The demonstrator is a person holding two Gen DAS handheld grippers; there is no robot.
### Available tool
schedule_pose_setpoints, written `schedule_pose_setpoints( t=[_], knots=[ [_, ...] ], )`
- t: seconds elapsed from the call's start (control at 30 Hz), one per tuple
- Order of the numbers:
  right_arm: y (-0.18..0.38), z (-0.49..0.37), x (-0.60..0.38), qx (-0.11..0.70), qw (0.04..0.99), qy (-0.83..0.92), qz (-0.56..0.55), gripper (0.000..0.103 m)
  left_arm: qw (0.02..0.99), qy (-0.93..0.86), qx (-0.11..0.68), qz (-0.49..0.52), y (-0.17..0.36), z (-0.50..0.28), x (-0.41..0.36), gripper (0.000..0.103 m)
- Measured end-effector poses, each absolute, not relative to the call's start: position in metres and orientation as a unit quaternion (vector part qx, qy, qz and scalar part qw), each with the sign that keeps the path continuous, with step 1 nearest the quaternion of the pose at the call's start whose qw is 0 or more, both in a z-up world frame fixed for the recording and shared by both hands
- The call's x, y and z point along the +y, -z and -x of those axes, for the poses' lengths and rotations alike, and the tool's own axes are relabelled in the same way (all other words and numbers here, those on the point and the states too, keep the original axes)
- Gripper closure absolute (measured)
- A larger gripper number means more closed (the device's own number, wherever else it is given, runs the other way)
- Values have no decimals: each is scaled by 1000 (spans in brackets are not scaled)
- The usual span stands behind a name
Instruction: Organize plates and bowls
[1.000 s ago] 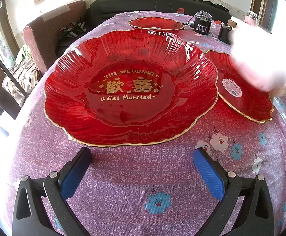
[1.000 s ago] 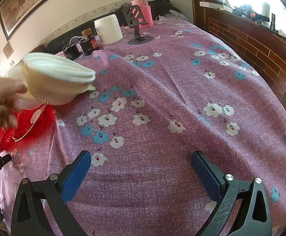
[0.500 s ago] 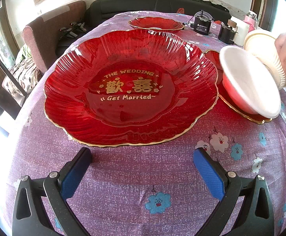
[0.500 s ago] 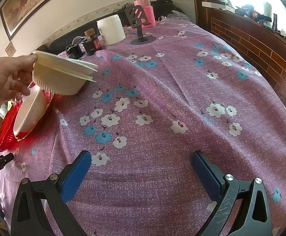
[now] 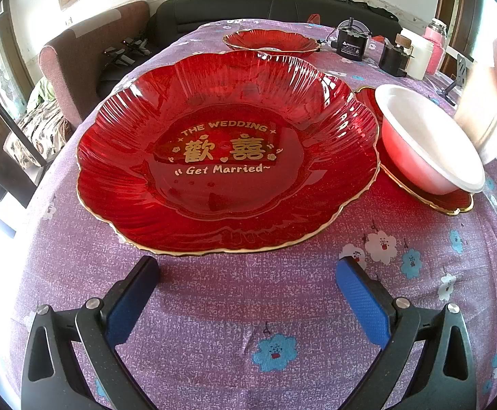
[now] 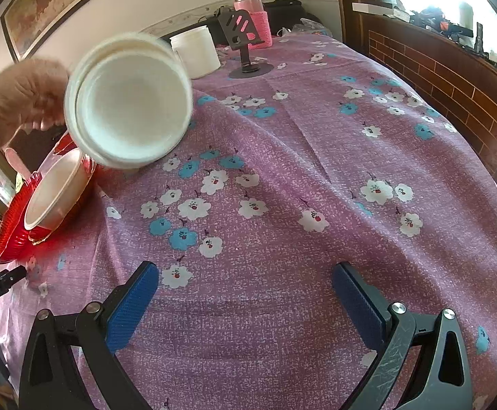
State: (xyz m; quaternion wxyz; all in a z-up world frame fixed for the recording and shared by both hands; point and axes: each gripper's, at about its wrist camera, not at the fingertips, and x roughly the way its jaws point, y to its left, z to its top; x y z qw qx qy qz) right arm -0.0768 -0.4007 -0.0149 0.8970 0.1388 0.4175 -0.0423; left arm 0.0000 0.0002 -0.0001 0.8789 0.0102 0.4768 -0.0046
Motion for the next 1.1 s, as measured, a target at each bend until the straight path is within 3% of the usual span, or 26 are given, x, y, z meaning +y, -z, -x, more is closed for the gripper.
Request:
schedule_pose_setpoints(
  t=[1.1],
  knots=[
    [14, 78, -401, 416, 897, 39, -144, 1, 879, 5, 477, -10, 0, 0, 0, 0]
  ],
)
